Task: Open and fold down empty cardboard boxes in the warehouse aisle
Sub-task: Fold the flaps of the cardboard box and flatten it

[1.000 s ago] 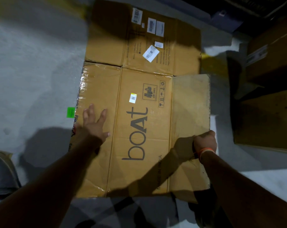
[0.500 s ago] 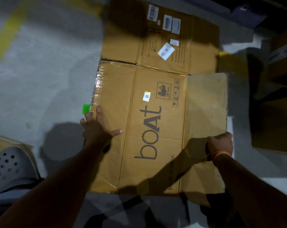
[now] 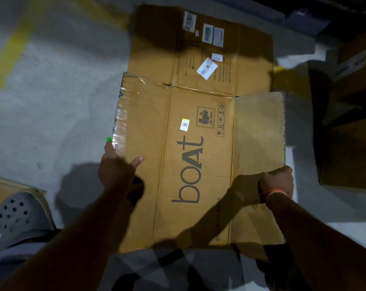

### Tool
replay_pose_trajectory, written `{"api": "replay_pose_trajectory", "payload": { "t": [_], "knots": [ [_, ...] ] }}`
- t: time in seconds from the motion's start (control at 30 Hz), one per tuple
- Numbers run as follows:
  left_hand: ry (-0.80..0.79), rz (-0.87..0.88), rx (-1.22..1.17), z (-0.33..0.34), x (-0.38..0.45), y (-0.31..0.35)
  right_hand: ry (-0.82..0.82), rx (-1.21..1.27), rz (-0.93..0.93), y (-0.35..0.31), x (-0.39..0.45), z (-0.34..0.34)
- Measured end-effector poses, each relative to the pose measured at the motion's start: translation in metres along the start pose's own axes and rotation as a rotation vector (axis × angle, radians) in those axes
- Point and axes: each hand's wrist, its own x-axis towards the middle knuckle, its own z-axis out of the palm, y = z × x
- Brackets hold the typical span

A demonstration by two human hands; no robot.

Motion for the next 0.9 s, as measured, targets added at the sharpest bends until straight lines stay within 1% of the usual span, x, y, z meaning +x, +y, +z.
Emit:
{"api": "replay_pose_trajectory", "payload": {
  "t": [0.07,0.1,0.2,0.23,0.3,0.4,0.57,0.7,0.8,0.9],
  "knots": [
    [0.016,0.019,0.017,-0.011,-0.005,0.005,0.021,-0.012,-0.021,-0.006,-0.012,-0.008],
    [-0.008,0.022,0.002,-0.016,-0.005,0.006,0.021,-0.012,-0.047,-0.007,-0.018,-0.013],
    [-0.159,0.048,-0.013,-0.041,0.0,0.016,-0.02,-0.005,-0.145,-0.012,-0.038,-0.029],
    [-0.171,0.073,0.002,-0.051,0.0,0.022,-0.033,-0.005,-0.188,-0.015,-0.047,-0.034],
    [-0.14,0.118,0.016,-0.075,0.001,0.034,-0.041,0.007,-0.27,-0.023,-0.069,-0.042],
    [-0.09,0.207,0.022,-0.125,0.012,0.045,-0.026,0.048,-0.335,-0.037,-0.108,-0.051],
    [0.029,0.245,0.002,-0.239,0.034,0.046,0.014,0.112,-0.454,-0.081,-0.179,-0.078],
    [0.147,0.155,-0.074,-0.331,0.031,0.012,-0.01,0.144,-0.606,-0.14,-0.245,-0.103],
    [0.246,0.055,-0.139,-0.391,0.021,-0.043,-0.038,0.125,-0.741,-0.179,-0.297,-0.106],
    [0.367,-0.027,-0.223,-0.434,0.003,-0.108,-0.043,0.116,-0.906,-0.216,-0.358,-0.1]
  ]
}}
